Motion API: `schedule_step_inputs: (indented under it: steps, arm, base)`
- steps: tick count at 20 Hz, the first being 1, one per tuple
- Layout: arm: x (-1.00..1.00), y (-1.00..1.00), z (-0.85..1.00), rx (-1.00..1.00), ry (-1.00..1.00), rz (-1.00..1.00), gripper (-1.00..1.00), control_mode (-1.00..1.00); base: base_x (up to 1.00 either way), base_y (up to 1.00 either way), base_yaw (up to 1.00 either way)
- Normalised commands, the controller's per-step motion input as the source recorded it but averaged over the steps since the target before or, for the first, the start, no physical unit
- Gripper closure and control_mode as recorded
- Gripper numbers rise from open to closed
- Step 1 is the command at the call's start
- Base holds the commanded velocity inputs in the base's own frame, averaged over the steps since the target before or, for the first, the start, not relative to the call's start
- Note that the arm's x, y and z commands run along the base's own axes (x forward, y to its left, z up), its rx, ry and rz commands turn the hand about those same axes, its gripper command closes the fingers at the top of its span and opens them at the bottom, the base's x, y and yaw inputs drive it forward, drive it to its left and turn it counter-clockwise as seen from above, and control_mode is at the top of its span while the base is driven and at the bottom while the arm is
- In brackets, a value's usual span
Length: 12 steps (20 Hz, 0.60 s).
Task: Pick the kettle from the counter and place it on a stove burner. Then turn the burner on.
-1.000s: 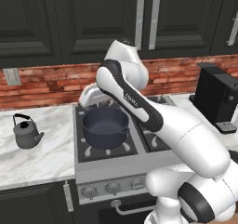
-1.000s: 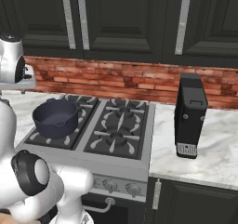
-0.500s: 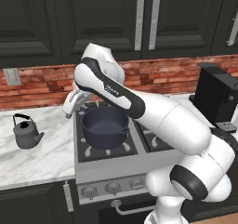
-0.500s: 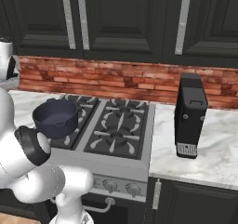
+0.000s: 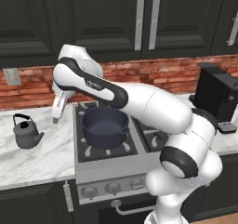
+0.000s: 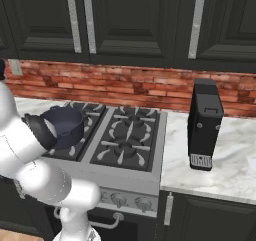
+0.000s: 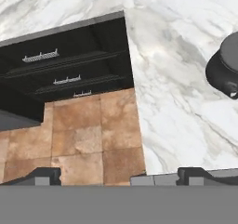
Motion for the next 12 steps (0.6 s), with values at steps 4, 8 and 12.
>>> schedule_step_inputs:
  steps: [4, 8, 12]
  arm:
    - [0.0, 0.35, -0.04, -0.16, -0.1, 0.02, -1.0, -1.0]
    - [0.0, 0.36, -0.03, -0.17, -0.12, 0.0, -1.0, -1.0]
    - [0.0, 0.2, 0.0, -0.05, -0.11, -0.01, -1.0, -1.0]
  base:
    - [0.0, 0.0, 0.0]
    - [0.0, 0.0, 0.0]
    - [0.0, 0.0, 0.0]
